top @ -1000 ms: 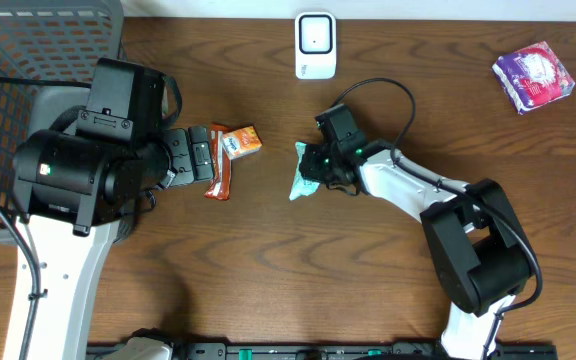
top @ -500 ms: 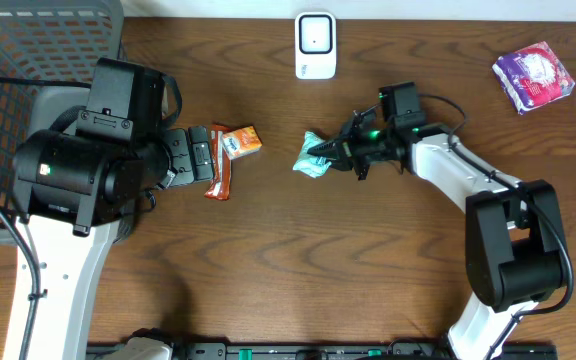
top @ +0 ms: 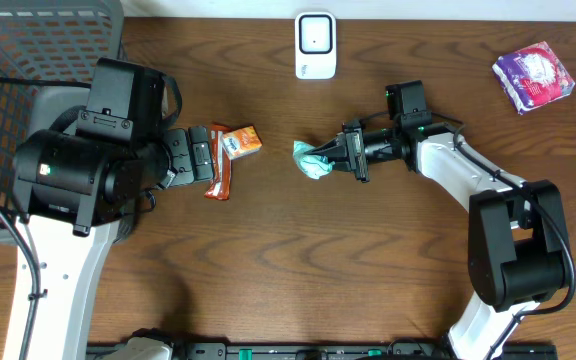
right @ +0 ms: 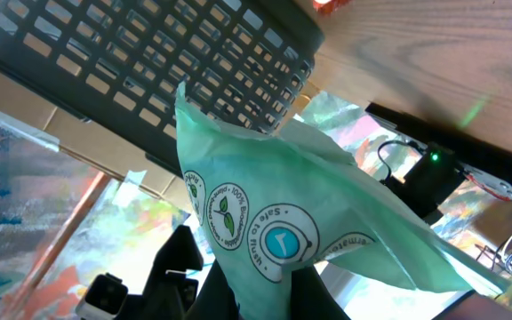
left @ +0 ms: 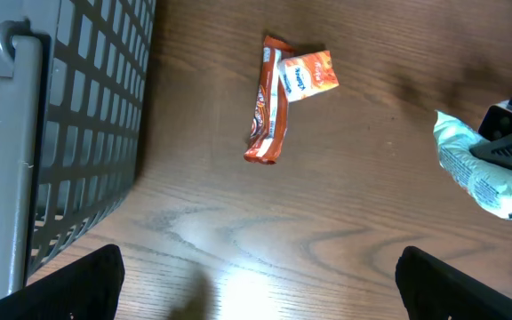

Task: Scan the item barcode
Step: 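Lift the green wipes pack and hold it at the scanner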

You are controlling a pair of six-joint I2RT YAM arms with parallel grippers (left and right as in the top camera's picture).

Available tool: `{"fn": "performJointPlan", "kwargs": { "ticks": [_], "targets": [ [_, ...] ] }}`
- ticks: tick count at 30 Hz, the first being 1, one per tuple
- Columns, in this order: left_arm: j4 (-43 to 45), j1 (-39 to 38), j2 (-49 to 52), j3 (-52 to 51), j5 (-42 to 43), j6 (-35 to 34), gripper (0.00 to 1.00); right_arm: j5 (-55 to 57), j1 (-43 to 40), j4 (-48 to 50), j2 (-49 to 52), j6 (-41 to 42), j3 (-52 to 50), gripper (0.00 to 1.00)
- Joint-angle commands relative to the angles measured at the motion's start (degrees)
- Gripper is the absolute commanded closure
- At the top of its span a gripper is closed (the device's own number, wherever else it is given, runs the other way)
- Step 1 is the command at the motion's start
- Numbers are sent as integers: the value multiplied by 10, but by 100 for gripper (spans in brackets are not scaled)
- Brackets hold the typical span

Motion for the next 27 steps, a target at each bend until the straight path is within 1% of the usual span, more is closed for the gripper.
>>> {"fn": "performJointPlan", "kwargs": {
  "ticks": [1, 7, 12, 16, 20, 23, 27],
  "targets": [
    [-1, 2, 0, 0, -3, -9, 2, -32, -1, 0, -16, 12, 7, 98],
    [-1, 2, 0, 0, -3, -9, 2, -23, -2, 3, -16, 12, 7, 99],
    [-1, 2, 0, 0, -3, -9, 2, -43, -1, 15, -16, 16, 7, 99],
    [-1, 2, 0, 0, -3, -9, 2, -39, -1, 43, -16, 27, 7, 99],
    [-1, 2, 0, 0, -3, -9, 2, -37, -1, 79, -16, 19, 7, 99],
    [-1, 2, 0, 0, -3, -9, 2, 1, 2, 110, -16, -15, 7, 99],
    [-1, 2, 0, 0, -3, -9, 2, 112, 20, 128, -16, -110, 7, 99]
  ]
}}
